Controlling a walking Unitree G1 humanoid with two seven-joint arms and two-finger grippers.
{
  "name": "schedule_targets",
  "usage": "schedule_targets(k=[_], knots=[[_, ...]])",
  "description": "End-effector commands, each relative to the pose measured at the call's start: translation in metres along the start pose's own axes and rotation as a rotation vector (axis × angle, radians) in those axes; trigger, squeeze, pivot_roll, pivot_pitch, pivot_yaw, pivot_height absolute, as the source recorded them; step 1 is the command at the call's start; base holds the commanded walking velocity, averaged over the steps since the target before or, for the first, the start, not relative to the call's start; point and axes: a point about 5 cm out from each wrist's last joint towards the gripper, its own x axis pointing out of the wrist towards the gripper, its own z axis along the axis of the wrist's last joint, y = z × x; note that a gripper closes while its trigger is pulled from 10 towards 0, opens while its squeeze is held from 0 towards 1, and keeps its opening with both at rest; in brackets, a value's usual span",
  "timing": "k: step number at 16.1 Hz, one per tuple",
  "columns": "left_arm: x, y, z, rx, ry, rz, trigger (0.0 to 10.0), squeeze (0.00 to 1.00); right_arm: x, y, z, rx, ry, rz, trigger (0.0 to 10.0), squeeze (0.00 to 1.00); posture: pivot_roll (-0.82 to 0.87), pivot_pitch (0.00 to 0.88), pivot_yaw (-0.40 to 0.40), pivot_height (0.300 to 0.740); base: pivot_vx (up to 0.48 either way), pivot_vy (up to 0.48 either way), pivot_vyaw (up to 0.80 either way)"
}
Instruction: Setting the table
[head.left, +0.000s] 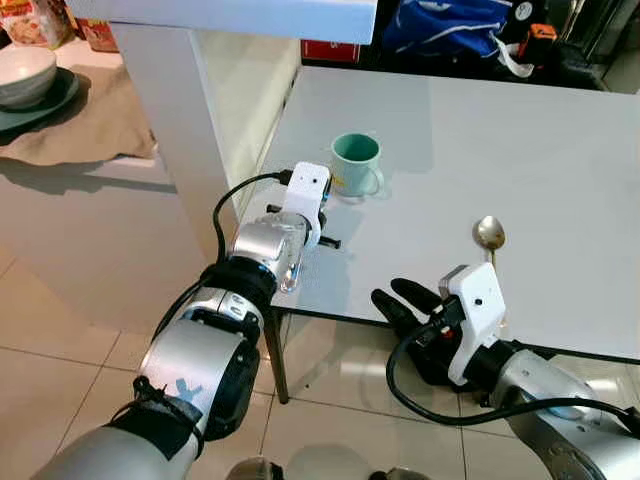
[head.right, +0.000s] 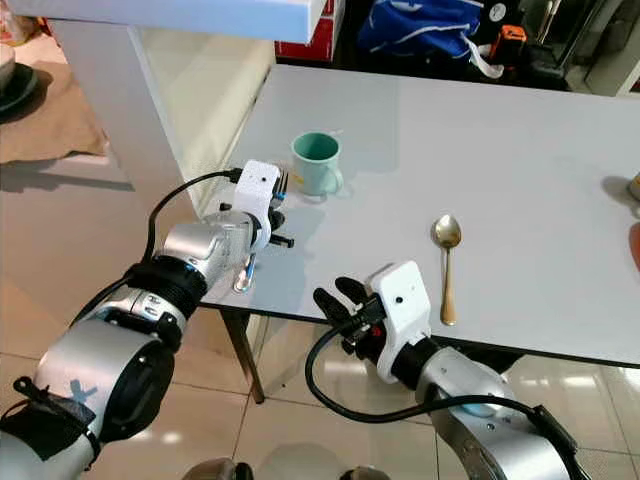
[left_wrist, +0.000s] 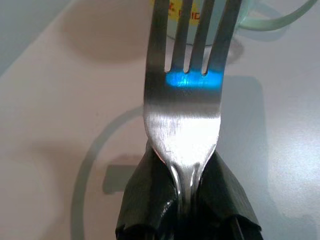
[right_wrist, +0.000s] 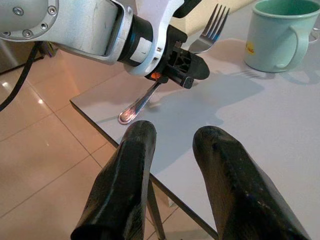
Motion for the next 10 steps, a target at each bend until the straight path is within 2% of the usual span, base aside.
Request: schedule_targets(k=[1, 4, 5, 6, 10], knots=[[-0.0002, 0.0026, 0.0026, -0.001, -0.003, 0.009, 10.0, 0.0, -0.0017, 0.0036, 0.0032, -0.006, -0.007, 0.008, 10.0, 0.0, -0.08, 0.092, 0.024, 0.74, 0.0, 0.0, 0.0], [0.0004, 0.0059, 0.005, -0.012, -0.018, 0.012, 10.0, 0.0, -0.0007, 0.0028, 0.0037, -0.002, -0.01, 0.007, 10.0, 0.0, -0.08, 0.092, 0.021, 0.74, 0.0, 0.0, 0.0], [0.0005, 0.0074, 0.006, -0.02, -0.023, 0.019, 10.0, 0.56, -0.0003, 0.0028, 0.004, -0.002, -0.012, 0.007, 10.0, 0.0, -0.08, 0.091, 0.02, 0.74, 0.0, 0.0, 0.0], [0.0004, 0.0082, 0.0071, -0.026, -0.028, 0.021, 10.0, 1.0, 0.0002, 0.003, 0.0041, -0.003, -0.012, 0.008, 10.0, 0.0, -0.08, 0.092, 0.022, 0.74, 0.0, 0.0, 0.0], [0.0005, 0.0065, 0.0108, -0.042, -0.043, 0.01, 10.0, 1.0, 0.0003, 0.003, 0.0046, -0.005, -0.015, 0.004, 10.0, 0.0, -0.09, 0.091, 0.027, 0.74, 0.0, 0.0, 0.0]])
